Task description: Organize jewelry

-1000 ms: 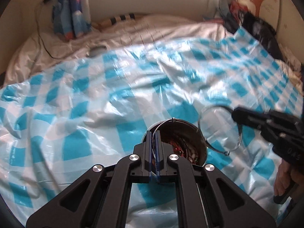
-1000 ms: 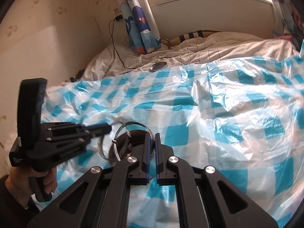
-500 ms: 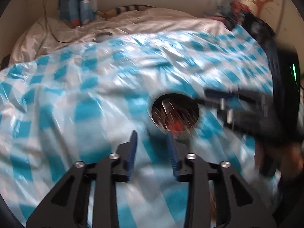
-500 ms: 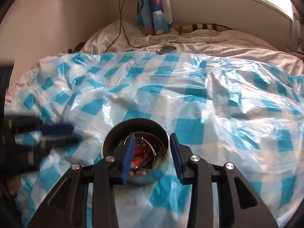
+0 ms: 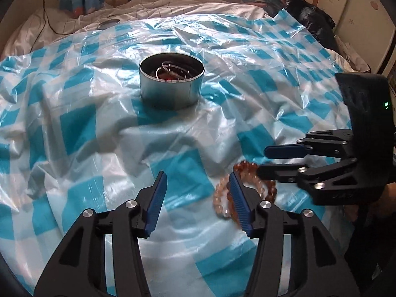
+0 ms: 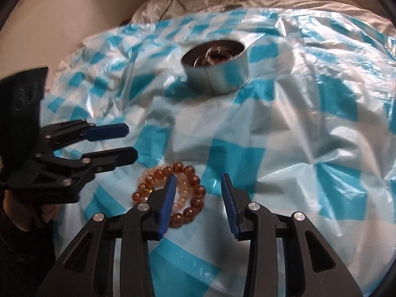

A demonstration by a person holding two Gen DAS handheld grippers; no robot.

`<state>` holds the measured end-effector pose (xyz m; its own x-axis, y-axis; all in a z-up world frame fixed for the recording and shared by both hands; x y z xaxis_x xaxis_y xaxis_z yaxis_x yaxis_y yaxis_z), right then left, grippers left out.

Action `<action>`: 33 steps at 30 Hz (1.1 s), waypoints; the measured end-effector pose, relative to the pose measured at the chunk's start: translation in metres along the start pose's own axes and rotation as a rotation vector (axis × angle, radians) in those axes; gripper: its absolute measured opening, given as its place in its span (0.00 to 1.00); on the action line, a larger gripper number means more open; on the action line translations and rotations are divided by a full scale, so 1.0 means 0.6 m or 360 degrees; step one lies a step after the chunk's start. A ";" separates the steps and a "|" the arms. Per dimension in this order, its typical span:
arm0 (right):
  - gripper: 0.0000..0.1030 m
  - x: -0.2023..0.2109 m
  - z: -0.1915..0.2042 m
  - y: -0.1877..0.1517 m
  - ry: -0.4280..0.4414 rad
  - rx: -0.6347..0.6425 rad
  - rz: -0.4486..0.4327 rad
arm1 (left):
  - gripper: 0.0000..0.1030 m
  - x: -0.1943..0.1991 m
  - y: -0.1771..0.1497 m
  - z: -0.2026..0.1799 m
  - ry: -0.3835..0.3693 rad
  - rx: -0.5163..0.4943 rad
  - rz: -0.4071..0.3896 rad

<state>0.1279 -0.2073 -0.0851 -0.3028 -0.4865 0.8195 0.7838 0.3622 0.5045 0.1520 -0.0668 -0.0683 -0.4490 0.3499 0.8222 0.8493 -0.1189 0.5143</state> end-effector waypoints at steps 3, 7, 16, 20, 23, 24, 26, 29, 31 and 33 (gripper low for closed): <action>0.12 -0.009 0.021 -0.011 -0.0036 0.0116 0.0037 | 0.49 0.002 -0.003 0.004 0.0019 -0.0001 -0.0004; 0.12 0.020 0.009 -0.010 -0.0012 0.0035 -0.0049 | 0.51 0.001 0.000 -0.007 -0.0011 -0.0058 -0.0019; 0.12 0.120 -0.076 -0.020 0.0144 -0.0466 -0.0442 | 0.56 -0.034 -0.024 -0.064 0.0013 -0.0316 0.0062; 0.12 0.134 -0.104 -0.023 0.0328 -0.0668 -0.0569 | 0.56 -0.054 -0.023 -0.083 -0.0063 -0.0292 0.0108; 0.12 0.142 -0.106 -0.019 0.0420 -0.0701 -0.0629 | 0.30 -0.073 -0.024 -0.086 -0.0070 -0.0229 0.0142; 0.12 0.146 -0.106 -0.016 0.0441 -0.0697 -0.0653 | 0.21 -0.075 -0.024 -0.087 -0.0056 -0.0236 0.0141; 0.12 0.150 -0.105 -0.010 0.0472 -0.0693 -0.0689 | 0.14 -0.074 -0.024 -0.086 -0.0095 -0.0207 0.0157; 0.12 0.156 -0.106 -0.007 0.0498 -0.0699 -0.0727 | 0.06 -0.060 -0.023 -0.083 -0.0120 -0.0184 0.0137; 0.12 0.163 -0.106 -0.006 0.0535 -0.0705 -0.0768 | 0.06 -0.039 -0.014 -0.080 -0.0148 -0.0168 0.0082; 0.12 0.172 -0.105 -0.002 0.0567 -0.0698 -0.0819 | 0.06 -0.016 -0.001 -0.074 -0.0170 -0.0143 0.0016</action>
Point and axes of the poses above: each gripper's, at about its wrist camera, not at the fingertips, and x roughly against the way its jaws point, z to its left, y to its top, the point moved 6 cm from there along -x, roughly the way its jaws point, and after that the axes turned 11 degrees about x, right-handed, at the moved point
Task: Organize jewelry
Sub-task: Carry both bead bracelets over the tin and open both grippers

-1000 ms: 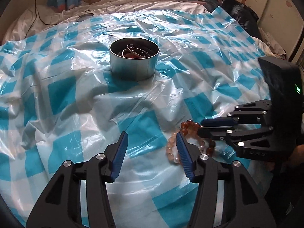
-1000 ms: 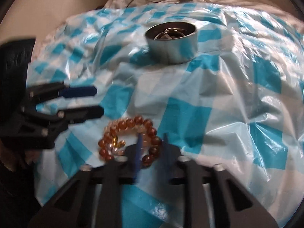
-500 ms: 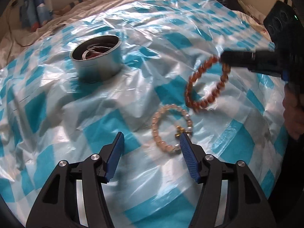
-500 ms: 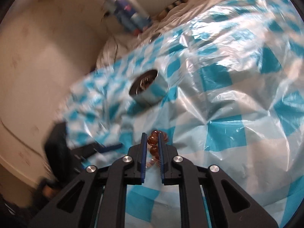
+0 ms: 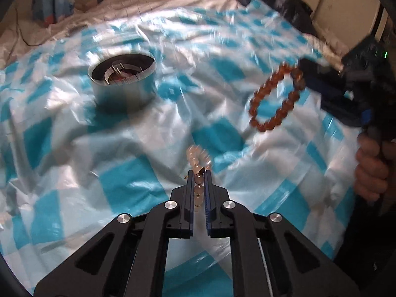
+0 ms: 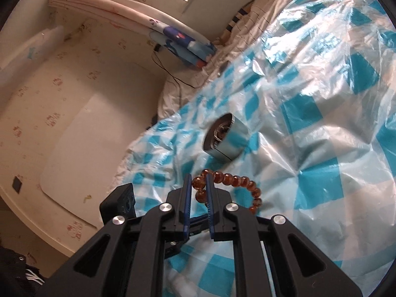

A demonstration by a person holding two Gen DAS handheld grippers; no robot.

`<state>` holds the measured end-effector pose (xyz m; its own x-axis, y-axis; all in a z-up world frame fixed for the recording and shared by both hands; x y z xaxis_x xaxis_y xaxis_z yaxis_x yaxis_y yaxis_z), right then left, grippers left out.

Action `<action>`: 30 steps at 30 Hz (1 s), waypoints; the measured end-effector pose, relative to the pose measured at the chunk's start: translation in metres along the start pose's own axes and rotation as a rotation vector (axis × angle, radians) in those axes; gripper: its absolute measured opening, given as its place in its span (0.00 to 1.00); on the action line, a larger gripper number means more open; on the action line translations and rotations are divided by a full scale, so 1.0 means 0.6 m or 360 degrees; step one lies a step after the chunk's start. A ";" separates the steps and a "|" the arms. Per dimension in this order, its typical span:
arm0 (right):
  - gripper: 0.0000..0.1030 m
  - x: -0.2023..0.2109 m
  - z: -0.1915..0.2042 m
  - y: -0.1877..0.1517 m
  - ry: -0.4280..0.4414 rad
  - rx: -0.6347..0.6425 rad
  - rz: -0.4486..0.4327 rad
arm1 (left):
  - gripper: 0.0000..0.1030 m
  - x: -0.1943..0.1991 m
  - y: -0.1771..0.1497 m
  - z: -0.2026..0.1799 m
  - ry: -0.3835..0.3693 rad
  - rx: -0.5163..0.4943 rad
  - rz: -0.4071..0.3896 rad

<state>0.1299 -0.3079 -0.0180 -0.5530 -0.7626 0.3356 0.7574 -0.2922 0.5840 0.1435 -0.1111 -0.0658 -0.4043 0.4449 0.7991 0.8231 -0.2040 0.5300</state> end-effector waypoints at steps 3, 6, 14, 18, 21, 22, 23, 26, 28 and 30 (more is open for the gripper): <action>0.12 0.000 0.010 0.011 0.0071 0.0006 -0.0034 | 0.06 0.036 0.027 0.014 -0.0017 0.0049 -0.0108; 0.12 -0.010 0.024 0.029 0.0163 0.0005 -0.0064 | 0.06 0.067 0.055 0.032 -0.0008 0.0084 -0.0195; 0.12 -0.056 0.042 0.080 0.0259 0.0041 -0.0072 | 0.06 0.111 0.138 0.085 0.0043 0.0125 -0.0359; 0.12 -0.085 0.045 0.099 0.0273 0.0065 -0.0043 | 0.06 0.100 0.169 0.088 0.0055 0.0124 -0.0375; 0.12 -0.111 0.046 0.119 0.0268 0.0092 -0.0017 | 0.06 0.073 0.199 0.087 0.0060 0.0115 -0.0370; 0.12 -0.119 0.046 0.127 0.0270 0.0103 -0.0010 | 0.06 0.061 0.209 0.087 0.0073 0.0114 -0.0369; 0.12 -0.126 0.047 0.131 0.0270 0.0110 -0.0007 | 0.06 0.051 0.217 0.087 0.0076 0.0119 -0.0371; 0.12 -0.149 0.045 0.152 0.0270 0.0128 0.0005 | 0.06 0.011 0.243 0.097 0.0078 0.0150 -0.0356; 0.12 -0.166 0.041 0.165 0.0255 0.0146 0.0016 | 0.07 -0.030 0.249 0.111 0.0085 0.0183 -0.0266; 0.12 -0.186 0.035 0.175 0.0228 0.0166 0.0034 | 0.07 -0.056 0.246 0.128 0.0132 0.0225 -0.0226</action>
Point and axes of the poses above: each gripper's, at about its wrist camera, not at the fingertips, and x roughly against the way its jaws point, z to its left, y to its top, the point moved 6 cm from there along -x, roughly the way its jaws point, and after that the axes turned 11 degrees about x, right-handed, at the moved point
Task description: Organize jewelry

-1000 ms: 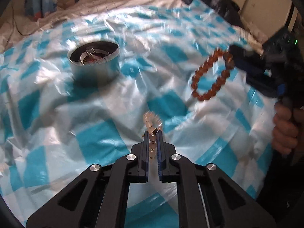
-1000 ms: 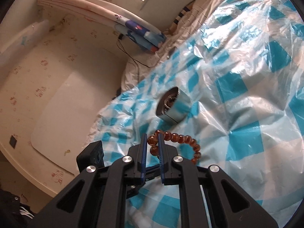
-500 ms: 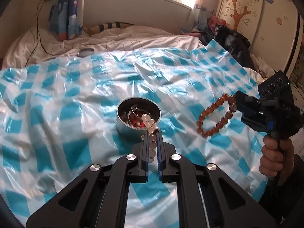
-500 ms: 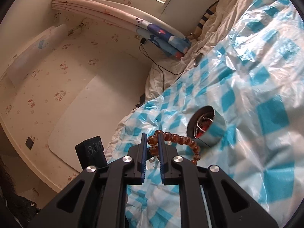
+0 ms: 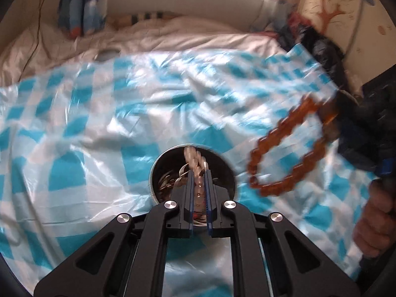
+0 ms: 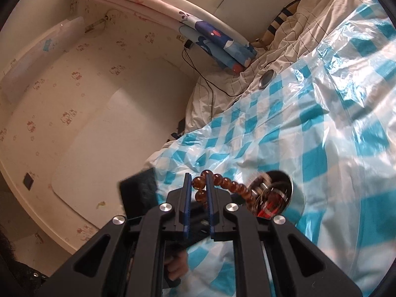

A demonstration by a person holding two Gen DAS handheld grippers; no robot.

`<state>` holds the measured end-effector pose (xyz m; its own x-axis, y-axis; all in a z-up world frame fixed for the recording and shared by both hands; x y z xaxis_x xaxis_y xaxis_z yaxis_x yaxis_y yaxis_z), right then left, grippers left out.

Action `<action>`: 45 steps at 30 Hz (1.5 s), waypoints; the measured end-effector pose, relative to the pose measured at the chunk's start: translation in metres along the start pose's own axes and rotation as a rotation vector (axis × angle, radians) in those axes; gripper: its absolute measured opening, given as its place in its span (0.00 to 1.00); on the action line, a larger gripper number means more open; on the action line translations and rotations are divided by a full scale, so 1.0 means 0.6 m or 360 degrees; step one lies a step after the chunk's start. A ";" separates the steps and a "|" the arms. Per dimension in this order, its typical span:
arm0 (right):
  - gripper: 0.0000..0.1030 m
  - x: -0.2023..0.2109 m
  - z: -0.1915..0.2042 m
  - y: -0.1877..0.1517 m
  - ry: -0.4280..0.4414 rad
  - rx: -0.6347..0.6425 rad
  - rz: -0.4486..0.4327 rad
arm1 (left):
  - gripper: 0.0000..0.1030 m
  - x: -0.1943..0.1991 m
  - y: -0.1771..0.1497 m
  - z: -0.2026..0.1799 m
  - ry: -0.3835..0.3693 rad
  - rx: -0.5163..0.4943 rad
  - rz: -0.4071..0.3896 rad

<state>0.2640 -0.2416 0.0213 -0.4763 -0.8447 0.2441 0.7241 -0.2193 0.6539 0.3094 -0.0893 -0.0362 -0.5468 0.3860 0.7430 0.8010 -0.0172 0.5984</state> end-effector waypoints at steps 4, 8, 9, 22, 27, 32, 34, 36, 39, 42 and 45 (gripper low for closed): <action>0.12 -0.040 -0.025 0.003 -0.0067 0.0040 0.0063 | 0.17 0.007 0.001 0.029 0.0091 0.0020 -0.0042; 0.12 -0.097 -0.059 -0.022 -0.0209 0.0092 0.0230 | 0.38 0.053 0.019 0.050 0.0270 0.0027 -0.0212; 0.13 -0.111 -0.065 -0.034 -0.0238 0.0100 0.0289 | 0.39 0.065 0.022 0.051 0.0321 0.0008 -0.0249; 0.57 0.013 0.018 -0.082 -0.0697 0.0348 0.0126 | 0.68 0.171 -0.031 -0.004 0.0482 -0.0072 -0.0420; 0.77 0.072 0.029 -0.137 -0.1039 0.0452 0.0073 | 0.85 0.183 -0.072 -0.020 0.0485 -0.0033 -0.0429; 0.82 0.056 0.012 -0.154 -0.1183 0.0468 0.0139 | 0.93 0.167 -0.096 -0.023 0.0524 -0.0060 -0.0366; 0.85 0.054 0.012 -0.160 -0.1199 0.0480 0.0153 | 0.93 0.156 -0.107 -0.012 0.0483 -0.0036 -0.0324; 0.86 0.054 0.014 -0.163 -0.1211 0.0493 0.0160 | 0.93 0.148 -0.114 -0.005 0.0475 -0.0011 -0.0288; 0.90 0.056 0.018 -0.162 -0.1237 0.0509 0.0140 | 0.93 0.151 -0.117 -0.007 0.0497 -0.0054 -0.0314; 0.90 0.056 0.018 -0.163 -0.1252 0.0516 0.0144 | 0.93 0.150 -0.119 -0.007 0.0515 -0.0078 -0.0326; 0.90 0.055 0.012 -0.165 -0.1267 0.0503 0.0155 | 0.93 0.140 -0.122 0.000 0.0516 -0.0052 -0.0299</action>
Point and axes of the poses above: each gripper's, at about its wrist camera, not at the fingertips, and x roughly against the way its jaws point, z to its left, y to its top, the point moved 6 cm from there along -x, roughly the way its jaws point, and after that the axes turned 11 degrees about x, right-handed, at the moved point
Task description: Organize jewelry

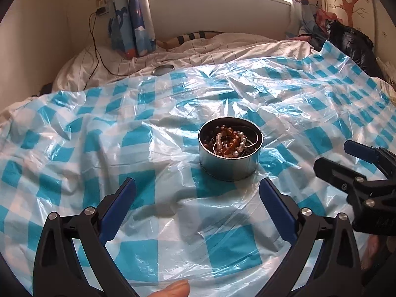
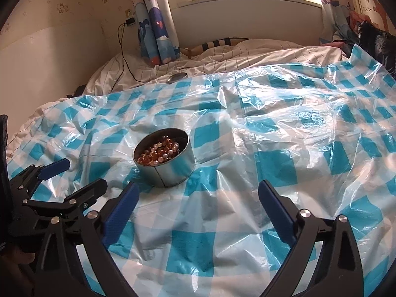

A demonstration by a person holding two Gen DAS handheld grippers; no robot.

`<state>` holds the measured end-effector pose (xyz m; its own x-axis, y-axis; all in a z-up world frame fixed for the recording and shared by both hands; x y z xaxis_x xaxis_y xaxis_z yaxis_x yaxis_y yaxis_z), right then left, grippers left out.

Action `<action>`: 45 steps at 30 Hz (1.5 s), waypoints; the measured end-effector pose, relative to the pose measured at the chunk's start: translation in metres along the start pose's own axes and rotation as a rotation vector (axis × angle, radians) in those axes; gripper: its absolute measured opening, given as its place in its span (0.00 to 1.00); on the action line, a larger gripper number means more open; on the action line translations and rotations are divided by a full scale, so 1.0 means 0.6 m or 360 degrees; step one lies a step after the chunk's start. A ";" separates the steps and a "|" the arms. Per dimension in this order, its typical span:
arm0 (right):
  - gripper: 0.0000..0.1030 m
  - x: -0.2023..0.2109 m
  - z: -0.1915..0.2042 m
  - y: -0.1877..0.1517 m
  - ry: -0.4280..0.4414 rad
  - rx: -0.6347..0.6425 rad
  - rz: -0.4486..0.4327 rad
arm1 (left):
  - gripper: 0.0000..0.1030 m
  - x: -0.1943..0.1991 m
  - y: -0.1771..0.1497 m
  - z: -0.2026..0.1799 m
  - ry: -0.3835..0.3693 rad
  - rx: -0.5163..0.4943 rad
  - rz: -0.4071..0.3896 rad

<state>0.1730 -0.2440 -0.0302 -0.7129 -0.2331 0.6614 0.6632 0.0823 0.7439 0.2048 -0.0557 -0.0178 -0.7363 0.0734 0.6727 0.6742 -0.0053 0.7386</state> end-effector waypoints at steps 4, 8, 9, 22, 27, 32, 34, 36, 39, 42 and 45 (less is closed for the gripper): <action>0.91 -0.004 -0.003 -0.002 -0.0019 -0.0010 0.0013 | 0.93 -0.010 -0.007 0.001 -0.0017 0.0028 0.0040; 0.91 -0.007 -0.004 -0.004 -0.0029 -0.0015 0.0024 | 0.93 -0.013 -0.011 -0.001 -0.0014 0.0014 0.0045; 0.91 -0.007 -0.004 -0.004 -0.0029 -0.0015 0.0025 | 0.93 -0.013 -0.012 -0.001 -0.0016 0.0018 0.0043; 0.92 -0.010 -0.007 -0.007 -0.0029 -0.0025 0.0031 | 0.93 -0.018 -0.018 -0.004 -0.0016 0.0014 0.0060; 0.92 -0.010 -0.007 -0.007 -0.0030 -0.0022 0.0033 | 0.93 -0.021 -0.019 -0.001 -0.0035 0.0049 0.0075; 0.92 -0.011 -0.007 -0.007 -0.0034 -0.0020 0.0034 | 0.93 -0.023 -0.018 0.003 -0.0033 0.0062 0.0080; 0.92 -0.011 -0.006 -0.007 -0.0033 -0.0021 0.0033 | 0.93 -0.025 -0.018 0.005 -0.0032 0.0069 0.0083; 0.92 -0.012 -0.008 -0.007 -0.0041 -0.0022 0.0036 | 0.93 -0.026 -0.018 0.007 -0.0028 0.0076 0.0086; 0.93 -0.013 -0.010 -0.008 -0.0046 -0.0023 0.0047 | 0.93 -0.026 -0.019 0.010 -0.0021 0.0085 0.0091; 0.92 -0.014 -0.010 -0.008 -0.0047 -0.0020 0.0048 | 0.93 -0.028 -0.019 0.011 -0.0016 0.0091 0.0099; 0.93 -0.013 -0.011 -0.008 -0.0047 -0.0021 0.0049 | 0.93 -0.028 -0.019 0.011 -0.0016 0.0090 0.0099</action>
<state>0.1770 -0.2488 -0.0399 -0.6985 -0.2017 0.6866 0.6877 0.0762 0.7220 0.2097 -0.0504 -0.0379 -0.6926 0.0847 0.7164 0.7209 0.0459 0.6915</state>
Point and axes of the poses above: each gripper's, at about its wrist camera, not at the fingertips, and x roughly against the way its jaws point, z to its left, y to its top, the point moved 6 cm from there along -x, roughly the way its jaws point, and after that the axes turned 11 degrees about x, right-handed, at the moved point
